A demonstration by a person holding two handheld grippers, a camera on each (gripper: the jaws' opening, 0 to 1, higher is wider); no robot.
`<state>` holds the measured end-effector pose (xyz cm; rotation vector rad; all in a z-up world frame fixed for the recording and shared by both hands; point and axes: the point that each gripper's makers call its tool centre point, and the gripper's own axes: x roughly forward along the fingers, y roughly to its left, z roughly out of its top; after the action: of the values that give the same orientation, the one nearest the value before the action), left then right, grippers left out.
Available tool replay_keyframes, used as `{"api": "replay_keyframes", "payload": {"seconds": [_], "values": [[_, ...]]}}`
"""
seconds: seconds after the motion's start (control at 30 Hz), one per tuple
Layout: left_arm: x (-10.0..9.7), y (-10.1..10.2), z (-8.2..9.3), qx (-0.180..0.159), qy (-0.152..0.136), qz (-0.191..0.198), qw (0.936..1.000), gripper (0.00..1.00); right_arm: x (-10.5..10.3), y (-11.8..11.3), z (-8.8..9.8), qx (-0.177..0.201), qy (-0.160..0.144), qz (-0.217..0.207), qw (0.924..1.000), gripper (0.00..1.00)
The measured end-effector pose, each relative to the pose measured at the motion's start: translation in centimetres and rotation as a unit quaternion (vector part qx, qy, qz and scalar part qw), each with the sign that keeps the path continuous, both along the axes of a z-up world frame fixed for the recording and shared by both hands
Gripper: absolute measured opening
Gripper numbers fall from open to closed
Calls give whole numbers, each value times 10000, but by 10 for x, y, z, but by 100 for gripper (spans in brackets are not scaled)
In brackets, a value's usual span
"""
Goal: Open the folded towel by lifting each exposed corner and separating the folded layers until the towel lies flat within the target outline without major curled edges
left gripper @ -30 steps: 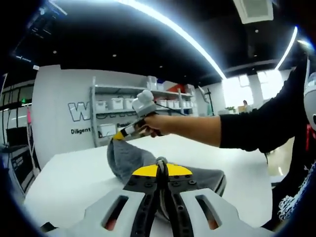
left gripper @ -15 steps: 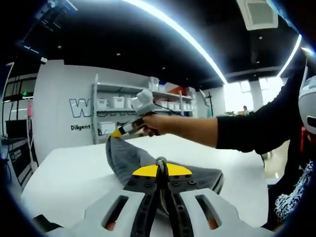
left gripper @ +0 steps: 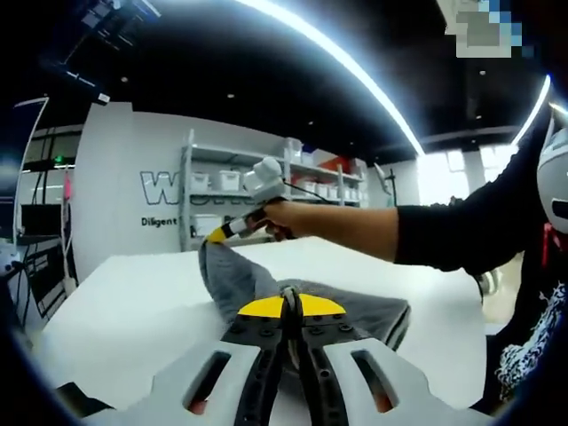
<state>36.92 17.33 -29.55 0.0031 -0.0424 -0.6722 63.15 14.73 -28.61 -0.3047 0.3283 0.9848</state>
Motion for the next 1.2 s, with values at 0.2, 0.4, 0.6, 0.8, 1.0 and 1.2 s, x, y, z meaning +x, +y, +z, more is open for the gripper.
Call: {"api": "replay_keyframes", "payload": {"seconds": [0.2, 0.4, 0.6, 0.8, 1.0, 1.2], "values": [[-2, 8, -14, 21, 207, 82, 9997, 3, 2, 12, -7, -117, 67, 16, 9999, 0], [-5, 10, -20, 29, 279, 86, 9996, 3, 5, 25, -14, -177, 107, 80, 9998, 0], [-2, 24, -23, 66, 257, 372, 9990, 3, 5, 39, -22, -220, 174, 108, 9995, 0], [-4, 33, -28, 123, 273, 489, 9984, 3, 4, 49, -28, -310, 207, 147, 9992, 0], [-7, 39, -33, -1, 369, 543, 9978, 3, 7, 59, -41, -403, 322, 104, 9986, 0], [-12, 44, -41, -165, 495, 617, 9967, 3, 5, 68, -51, -548, 314, 155, 9979, 0]]}}
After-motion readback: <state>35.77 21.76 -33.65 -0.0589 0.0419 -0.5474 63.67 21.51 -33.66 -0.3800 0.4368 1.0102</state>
